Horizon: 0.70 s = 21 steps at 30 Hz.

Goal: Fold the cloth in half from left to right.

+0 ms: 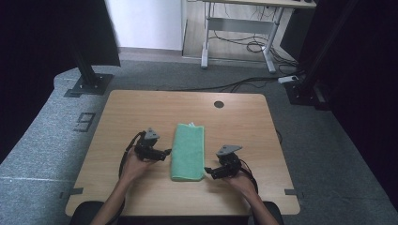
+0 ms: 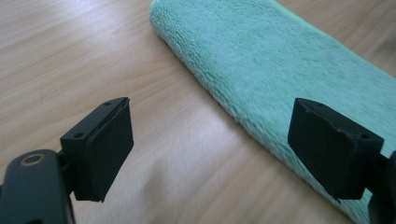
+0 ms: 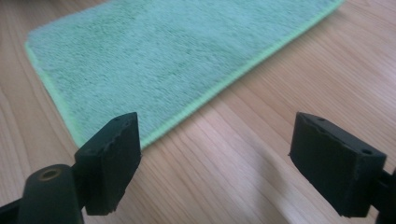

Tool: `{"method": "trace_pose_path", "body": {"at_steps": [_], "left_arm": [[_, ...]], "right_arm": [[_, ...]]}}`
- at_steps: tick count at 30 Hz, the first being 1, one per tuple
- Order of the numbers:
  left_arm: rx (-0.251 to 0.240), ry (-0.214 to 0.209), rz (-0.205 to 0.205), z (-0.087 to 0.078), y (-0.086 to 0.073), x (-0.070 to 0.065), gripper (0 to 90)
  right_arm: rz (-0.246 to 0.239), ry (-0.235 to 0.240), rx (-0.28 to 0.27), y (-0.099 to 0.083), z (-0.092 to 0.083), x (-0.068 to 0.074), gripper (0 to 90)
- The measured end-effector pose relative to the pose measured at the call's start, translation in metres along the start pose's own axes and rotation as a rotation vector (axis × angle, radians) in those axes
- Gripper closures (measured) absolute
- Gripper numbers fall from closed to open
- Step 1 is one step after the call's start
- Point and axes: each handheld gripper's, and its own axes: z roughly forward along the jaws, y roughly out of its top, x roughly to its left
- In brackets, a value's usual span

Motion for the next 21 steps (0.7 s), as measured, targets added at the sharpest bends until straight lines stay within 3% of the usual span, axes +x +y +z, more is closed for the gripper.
{"method": "trace_pose_path", "body": {"at_steps": [7,13,21], "left_arm": [[0.022,-0.010,0.015,-0.014,-0.017,-0.006,12.2],[0.039,-0.017,0.016,-0.017,-0.035,-0.007,7.0],[0.094,0.029,0.031,-0.012,-0.048,-0.003,0.0]], "right_arm": [[0.025,-0.046,0.007,-0.010,-0.014,-0.012,12.6],[0.061,-0.095,0.028,-0.022,-0.018,-0.025,3.4],[0.081,-0.147,0.043,-0.034,-0.019,-0.037,0.0]]}}
